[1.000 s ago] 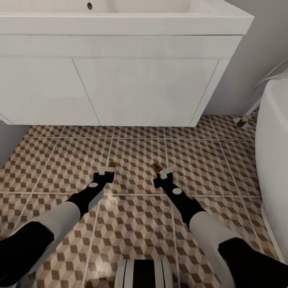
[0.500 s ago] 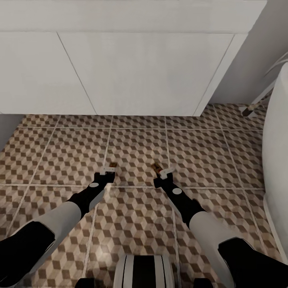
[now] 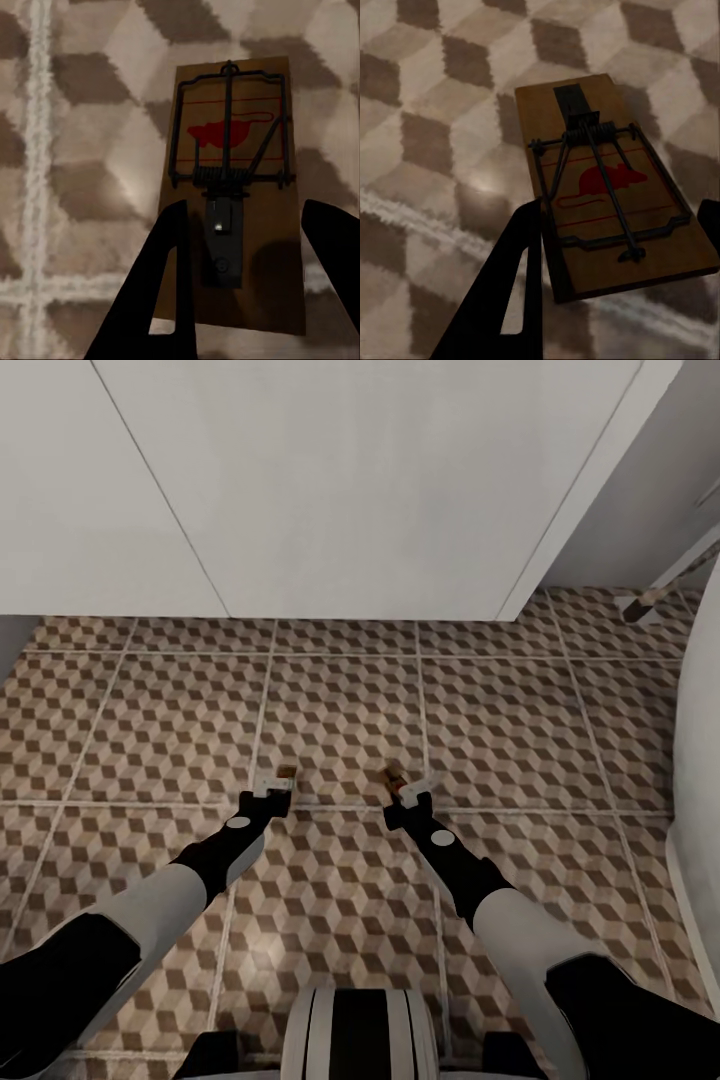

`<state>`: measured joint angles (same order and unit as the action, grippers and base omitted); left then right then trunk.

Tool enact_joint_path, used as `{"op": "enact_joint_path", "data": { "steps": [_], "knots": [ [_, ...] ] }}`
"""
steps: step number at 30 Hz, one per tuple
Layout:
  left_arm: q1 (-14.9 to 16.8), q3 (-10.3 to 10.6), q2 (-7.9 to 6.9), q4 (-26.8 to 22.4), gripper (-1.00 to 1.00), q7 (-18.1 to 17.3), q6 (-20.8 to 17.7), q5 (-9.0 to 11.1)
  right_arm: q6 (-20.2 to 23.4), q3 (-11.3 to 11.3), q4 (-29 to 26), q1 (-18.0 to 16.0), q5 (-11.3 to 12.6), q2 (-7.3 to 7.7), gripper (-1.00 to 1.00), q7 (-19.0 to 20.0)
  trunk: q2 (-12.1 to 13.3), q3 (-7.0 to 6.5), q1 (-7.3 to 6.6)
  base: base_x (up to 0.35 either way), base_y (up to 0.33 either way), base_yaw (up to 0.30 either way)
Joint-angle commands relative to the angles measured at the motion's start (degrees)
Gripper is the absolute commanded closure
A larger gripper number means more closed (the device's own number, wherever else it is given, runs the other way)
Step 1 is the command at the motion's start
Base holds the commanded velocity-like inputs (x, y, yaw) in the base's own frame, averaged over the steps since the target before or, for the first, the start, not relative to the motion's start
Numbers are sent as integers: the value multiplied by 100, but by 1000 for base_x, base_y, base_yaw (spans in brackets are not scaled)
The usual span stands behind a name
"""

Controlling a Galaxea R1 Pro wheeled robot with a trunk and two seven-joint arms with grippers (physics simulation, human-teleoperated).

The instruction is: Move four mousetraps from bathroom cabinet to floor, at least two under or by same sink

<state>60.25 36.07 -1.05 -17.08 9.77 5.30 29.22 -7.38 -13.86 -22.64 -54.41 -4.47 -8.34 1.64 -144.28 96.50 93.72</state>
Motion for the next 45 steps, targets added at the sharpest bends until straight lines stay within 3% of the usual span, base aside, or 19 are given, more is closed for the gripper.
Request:
{"op": "enact_joint_path", "data": {
  "steps": [1, 3, 9, 16, 25, 28, 32, 34, 38, 45],
  "knots": [
    [1, 49, -5, -5, 100, 34, 15, 40, -19, 6, 5, -2, -37, -1, 100, 3, -3, 35, 1, 0, 0, 0],
    [1, 49, -3, -5, 100, 34, 15, 40, -24, 4, 5, -1, -37, -1, 100, 3, -5, 96, 6, 0, 0, 0],
    [2, 49, -8, -5, 100, 41, 23, 40, -115, -2, -15, -1, -47, -1, 100, 2, -5, 108, 6, 0, 0, 0],
    [-8, 53, -6, -50, 100, 43, 45, 33, -882, -8, 36, 0, -47, -7, 100, -5, -5, 109, 6, 0, 0, 0],
    [-22, 57, -20, -388, 100, 48, 50, 17, -943, 3, 255, -3, -59, -23, 100, -55, -5, 109, 6, 0, 0, 0],
    [-22, 56, -152, -1091, 100, 59, 23, -5, -581, 11, 254, -37, -192, -26, 100, -157, -5, 109, 6, 0, 0, 0],
    [-22, 16, -278, -1895, 100, 77, -107, -10, -21, 14, 230, -315, -654, -29, 100, -359, -5, 109, 6, 0, 0, 0],
    [-22, -29, -323, -2256, 100, 82, -595, -12, 218, 20, 221, -601, -944, -42, 100, -423, -5, 109, 6, 0, 0, 0],
    [-19, -196, -360, -2513, 100, 73, -1312, -12, 538, 25, 217, -813, -1061, -58, 100, -447, -5, 109, 6, 0, 0, 0],
    [8, -379, -273, -2323, 100, 84, -2003, -12, 1092, 30, 230, -1187, -1082, -67, 100, -453, -5, 109, 6, 0, 0, 0]
  ]
}}
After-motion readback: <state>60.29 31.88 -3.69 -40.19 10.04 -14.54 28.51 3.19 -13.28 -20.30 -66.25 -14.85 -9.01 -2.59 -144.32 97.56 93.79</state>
